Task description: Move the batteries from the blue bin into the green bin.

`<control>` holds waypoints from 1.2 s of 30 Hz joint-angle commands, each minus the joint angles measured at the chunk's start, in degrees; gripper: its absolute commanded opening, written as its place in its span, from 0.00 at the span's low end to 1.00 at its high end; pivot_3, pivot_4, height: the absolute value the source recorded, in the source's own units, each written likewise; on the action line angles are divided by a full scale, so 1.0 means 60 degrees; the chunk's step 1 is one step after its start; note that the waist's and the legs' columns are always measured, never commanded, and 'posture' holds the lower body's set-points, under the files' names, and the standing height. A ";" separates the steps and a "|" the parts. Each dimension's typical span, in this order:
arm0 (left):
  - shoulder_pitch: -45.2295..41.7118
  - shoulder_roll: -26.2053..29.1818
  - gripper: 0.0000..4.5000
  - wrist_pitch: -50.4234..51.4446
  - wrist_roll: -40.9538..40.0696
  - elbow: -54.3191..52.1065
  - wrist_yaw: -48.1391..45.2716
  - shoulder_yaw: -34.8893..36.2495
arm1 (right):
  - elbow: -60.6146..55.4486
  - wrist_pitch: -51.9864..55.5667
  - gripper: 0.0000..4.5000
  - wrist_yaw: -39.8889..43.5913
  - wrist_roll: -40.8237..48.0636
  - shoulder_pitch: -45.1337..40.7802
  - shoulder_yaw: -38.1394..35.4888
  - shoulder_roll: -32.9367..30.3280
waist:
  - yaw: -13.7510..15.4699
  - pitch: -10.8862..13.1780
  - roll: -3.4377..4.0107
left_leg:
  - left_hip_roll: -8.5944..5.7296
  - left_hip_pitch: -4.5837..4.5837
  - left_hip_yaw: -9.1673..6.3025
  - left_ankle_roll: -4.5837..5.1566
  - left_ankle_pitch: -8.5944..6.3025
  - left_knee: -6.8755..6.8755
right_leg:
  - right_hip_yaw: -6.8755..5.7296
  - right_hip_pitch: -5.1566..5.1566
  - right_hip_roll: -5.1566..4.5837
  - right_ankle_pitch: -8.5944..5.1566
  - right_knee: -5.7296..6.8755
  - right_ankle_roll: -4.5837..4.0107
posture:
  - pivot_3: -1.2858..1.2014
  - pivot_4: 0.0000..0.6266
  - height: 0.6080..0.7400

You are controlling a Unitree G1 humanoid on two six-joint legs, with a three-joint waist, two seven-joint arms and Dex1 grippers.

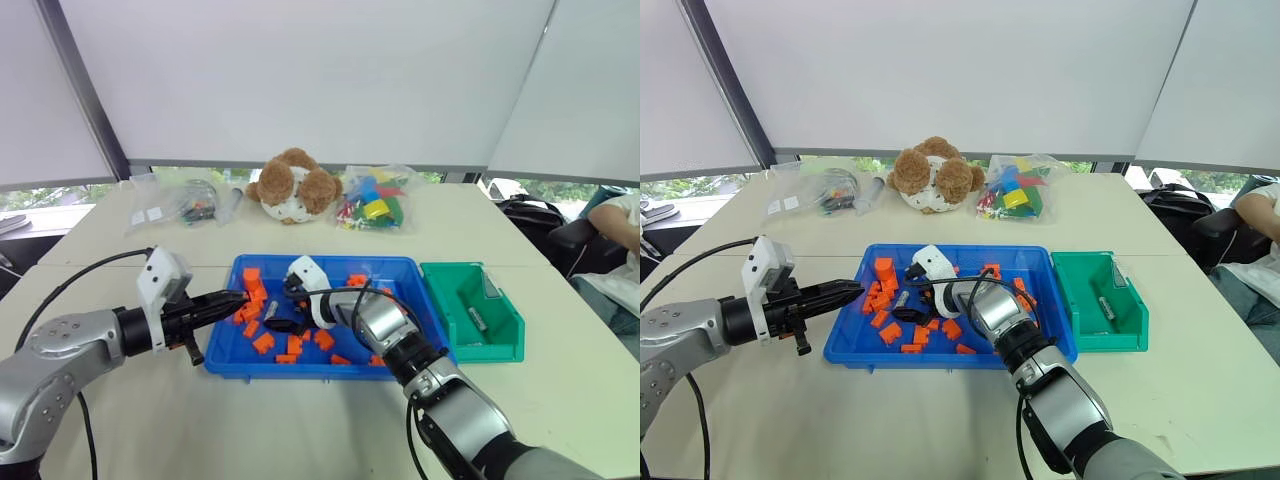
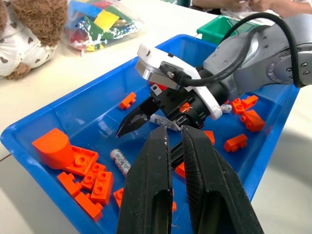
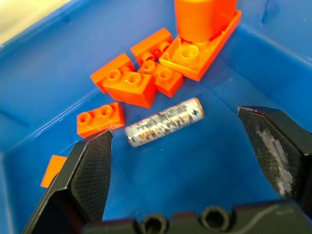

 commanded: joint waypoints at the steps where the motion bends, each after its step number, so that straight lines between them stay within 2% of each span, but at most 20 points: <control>1: -0.0038 0.0114 0.10 -0.0184 -0.0005 -0.0066 0.0001 0.0331 | 0.0182 -0.0552 0.99 0.0024 -0.0347 -0.0207 0.0118 0.0222 | 0.0000 0.0000 0.0000 | 0.0000 0.0000 0.0000 0.0000 0.0000 0.0000 | 0.0000 0.0000 0.0000 0.0000 0.0000 0.0000 | 0.52 0.24 1.00; 16: 0.0188 0.0138 0.10 -0.0205 0.0013 -0.0211 0.0034 0.0557 | 0.1984 -0.1956 0.99 0.0049 -0.1215 -0.0582 0.0082 0.0621 | -0.0009 0.0000 0.0000 | 0.0000 0.0000 0.0001 -0.0002 0.0000 0.0000 | 0.0000 0.0000 -0.0002 0.0000 0.0000 0.0000 | 0.52 0.24 1.00; 21: 0.0190 0.0139 0.10 -0.0233 0.0043 -0.0203 0.0041 0.0559 | 0.2120 -0.2160 0.49 0.0115 -0.1346 -0.0561 0.0039 0.0613 | -0.0005 0.0000 0.0000 | 0.0000 0.0002 0.0001 -0.0002 0.0000 0.0000 | 0.0000 0.0001 -0.0002 0.0000 0.0000 0.0000 | 0.52 0.24 1.00; 26: 0.0177 0.0123 0.10 -0.0270 0.0081 -0.0175 0.0034 0.0516 | 0.1917 -0.2099 0.49 0.0145 -0.1394 -0.0513 -0.0050 0.0556 | -0.0005 0.0000 0.0001 | 0.0001 0.0002 0.0001 -0.0003 0.0001 0.0000 | 0.0000 0.0002 -0.0004 0.0000 0.0000 0.0000 | 0.52 0.24 1.00; 29: 0.0147 0.0068 0.10 -0.0279 0.0081 -0.0169 0.0062 0.0438 | 0.0113 -0.1181 0.49 0.0055 -0.1174 -0.0407 -0.0554 -0.0087 | 0.0028 0.0002 0.0003 | 0.0001 0.0001 -0.0001 -0.0003 0.0001 0.0000 | 0.0000 0.0002 -0.0006 0.0000 0.0000 0.0000 | 0.52 0.24 1.00; 32: 0.0188 -0.0015 0.10 -0.0406 0.0194 -0.0024 -0.0006 0.0292 | -0.3058 0.0828 0.49 0.0209 -0.0579 0.0111 -0.1455 -0.1127 | 0.0089 0.0006 0.0009 | 0.0005 -0.0011 -0.0011 -0.0003 0.0001 0.0000 | -0.0004 0.0000 -0.0025 0.0000 -0.0004 0.0000 | 0.52 0.24 1.00; 36: 0.0062 -0.0086 0.10 -0.0761 0.0543 0.0406 -0.0174 -0.0044 | -0.5832 0.3179 0.49 0.0173 -0.0037 0.0803 -0.2627 -0.2683 | 0.0135 0.0003 0.0004 | 0.0000 -0.0014 -0.0002 -0.0001 0.0000 -0.0003 | -0.0006 -0.0001 -0.0035 0.0000 -0.0022 0.0001 | 0.52 0.24 1.00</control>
